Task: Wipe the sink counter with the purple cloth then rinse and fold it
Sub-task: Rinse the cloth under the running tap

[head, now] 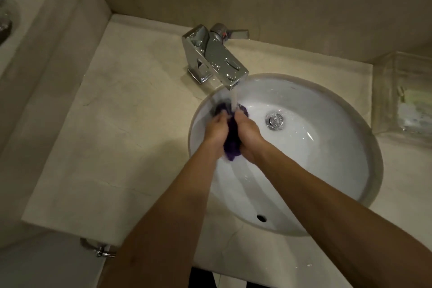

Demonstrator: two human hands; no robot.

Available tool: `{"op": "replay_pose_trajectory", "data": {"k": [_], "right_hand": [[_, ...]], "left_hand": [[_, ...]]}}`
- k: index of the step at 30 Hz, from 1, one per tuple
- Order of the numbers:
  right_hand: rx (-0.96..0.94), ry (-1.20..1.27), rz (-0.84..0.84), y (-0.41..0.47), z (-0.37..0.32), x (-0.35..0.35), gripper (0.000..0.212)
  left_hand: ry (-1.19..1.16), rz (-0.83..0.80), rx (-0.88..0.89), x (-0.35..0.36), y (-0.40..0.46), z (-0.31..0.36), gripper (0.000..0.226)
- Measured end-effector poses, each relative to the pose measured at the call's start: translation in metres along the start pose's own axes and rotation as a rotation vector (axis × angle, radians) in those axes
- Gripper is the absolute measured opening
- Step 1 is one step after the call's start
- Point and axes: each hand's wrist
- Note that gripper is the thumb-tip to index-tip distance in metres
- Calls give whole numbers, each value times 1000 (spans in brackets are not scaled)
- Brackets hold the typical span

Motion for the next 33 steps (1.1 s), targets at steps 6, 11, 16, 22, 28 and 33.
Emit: {"op": "replay_pose_trajectory", "data": {"k": [6, 11, 16, 22, 28, 33], "right_hand": [[-80, 66, 20, 7, -10, -19, 39], [-106, -140, 161, 7, -11, -34, 19], [-16, 57, 188, 3, -19, -54, 9], [85, 243, -89, -4, -30, -63, 28], [-312, -275, 96, 9, -32, -58, 24], [-291, -182, -55, 0, -21, -32, 17]], "left_hand": [[187, -135, 40, -1, -17, 9, 22], [308, -157, -2, -3, -14, 24, 17], [-45, 10, -19, -21, -7, 7, 17], [-357, -221, -344, -6, -5, -8, 68], [-597, -270, -242, -5, 5, -3, 74], [-387, -163, -85, 7, 17, -3, 66]]}}
Point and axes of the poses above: each hand's wrist, its own y-axis towards the middle knuckle, its own x-axis out of the palm, z = x × y, and after that the axes turned 1 degree about -z, right-handed
